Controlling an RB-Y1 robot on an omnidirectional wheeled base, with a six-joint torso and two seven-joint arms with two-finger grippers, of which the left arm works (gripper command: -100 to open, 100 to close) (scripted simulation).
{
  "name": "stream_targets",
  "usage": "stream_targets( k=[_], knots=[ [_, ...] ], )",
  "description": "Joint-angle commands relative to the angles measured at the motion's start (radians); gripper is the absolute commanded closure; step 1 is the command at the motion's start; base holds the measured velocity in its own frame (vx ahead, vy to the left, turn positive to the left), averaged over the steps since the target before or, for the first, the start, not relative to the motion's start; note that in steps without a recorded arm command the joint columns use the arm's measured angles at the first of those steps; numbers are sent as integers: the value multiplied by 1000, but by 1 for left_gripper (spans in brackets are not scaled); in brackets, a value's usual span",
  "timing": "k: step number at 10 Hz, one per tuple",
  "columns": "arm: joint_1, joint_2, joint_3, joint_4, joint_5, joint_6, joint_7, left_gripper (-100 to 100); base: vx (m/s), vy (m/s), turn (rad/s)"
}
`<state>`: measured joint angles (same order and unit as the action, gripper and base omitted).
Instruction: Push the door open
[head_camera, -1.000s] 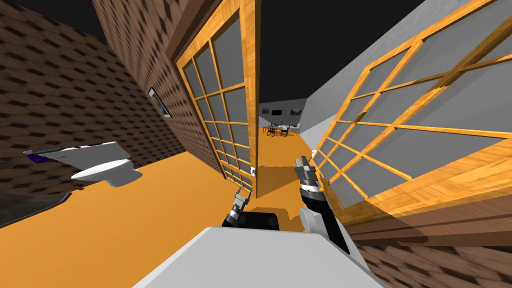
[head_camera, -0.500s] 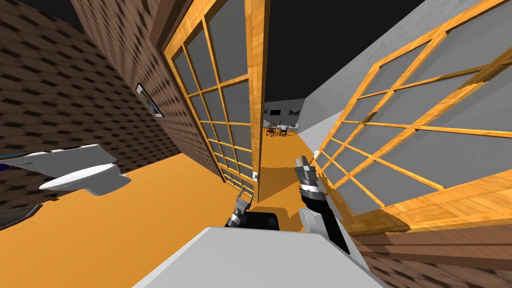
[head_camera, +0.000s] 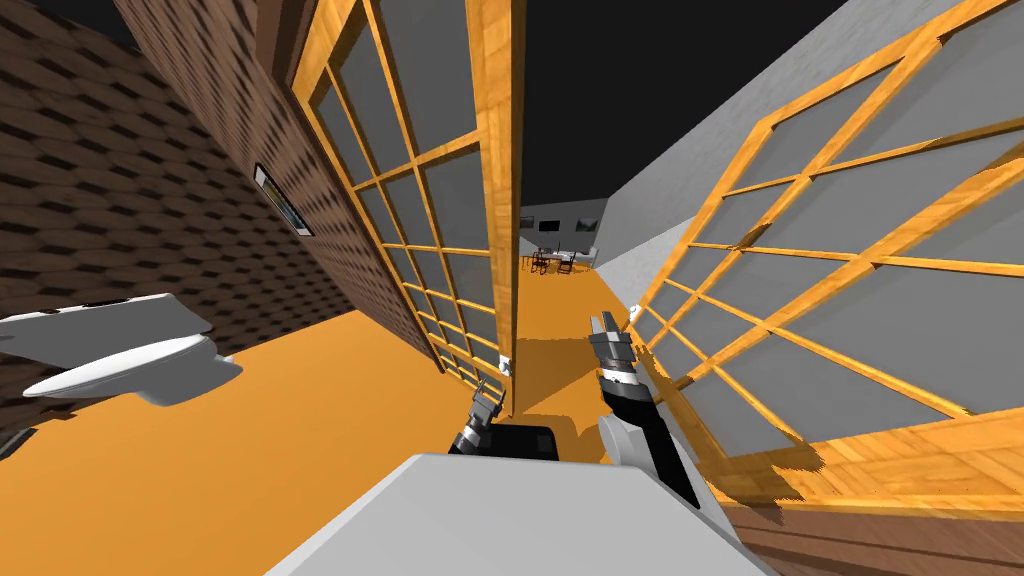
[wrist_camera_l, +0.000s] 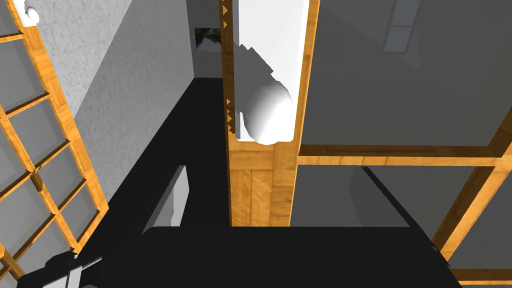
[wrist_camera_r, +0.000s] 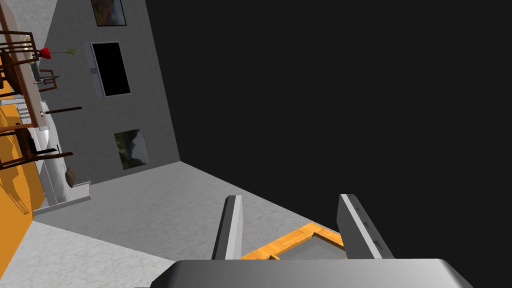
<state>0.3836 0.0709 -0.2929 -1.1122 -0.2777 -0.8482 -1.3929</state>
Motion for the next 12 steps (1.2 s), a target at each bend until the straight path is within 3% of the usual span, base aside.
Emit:
stream_targets(
  k=[1,5,6,11,12],
  knots=[
    [-9,-3,4,8,1,2,1,-100,189,-77,-16],
    [-21,-13,10,16,2,6,2,-100,138,-53,-9],
    [-21,-13,10,16,2,6,2,100,-6,4,4],
    [-21,-13,10,16,2,6,2,100,-13,6,-1],
    [-3,-3,10,6,4,2,-8,-100,-114,34,87]
  ],
)
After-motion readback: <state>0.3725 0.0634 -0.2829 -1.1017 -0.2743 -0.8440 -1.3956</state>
